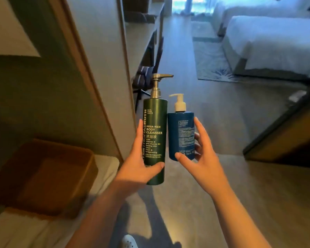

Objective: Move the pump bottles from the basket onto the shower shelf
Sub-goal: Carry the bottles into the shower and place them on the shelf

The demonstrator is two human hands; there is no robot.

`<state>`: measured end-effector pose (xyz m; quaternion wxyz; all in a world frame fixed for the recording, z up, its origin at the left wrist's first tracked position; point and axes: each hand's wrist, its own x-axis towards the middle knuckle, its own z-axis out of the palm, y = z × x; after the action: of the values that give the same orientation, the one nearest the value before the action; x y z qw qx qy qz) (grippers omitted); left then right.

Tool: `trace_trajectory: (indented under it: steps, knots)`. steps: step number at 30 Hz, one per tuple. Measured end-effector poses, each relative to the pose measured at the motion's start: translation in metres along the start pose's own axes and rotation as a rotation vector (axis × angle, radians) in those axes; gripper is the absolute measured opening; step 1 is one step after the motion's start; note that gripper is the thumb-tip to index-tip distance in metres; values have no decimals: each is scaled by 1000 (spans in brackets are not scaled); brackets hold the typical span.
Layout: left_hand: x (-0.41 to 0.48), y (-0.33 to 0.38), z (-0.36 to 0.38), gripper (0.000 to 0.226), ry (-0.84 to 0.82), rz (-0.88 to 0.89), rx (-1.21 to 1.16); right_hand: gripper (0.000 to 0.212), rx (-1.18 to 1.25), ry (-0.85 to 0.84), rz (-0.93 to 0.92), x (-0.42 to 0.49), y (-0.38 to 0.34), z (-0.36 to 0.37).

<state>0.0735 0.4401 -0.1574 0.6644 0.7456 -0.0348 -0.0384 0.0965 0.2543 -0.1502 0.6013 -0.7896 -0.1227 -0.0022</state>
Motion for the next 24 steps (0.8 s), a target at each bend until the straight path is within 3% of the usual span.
trace_trajectory:
  steps: [11,24]
  knots:
    - [35,38,308,114,-473,109,61,91,-74,575,144,-150,57,-288]
    - [71,69,525,115,-894,180,147,93,22,1013,242,-263,102,-439]
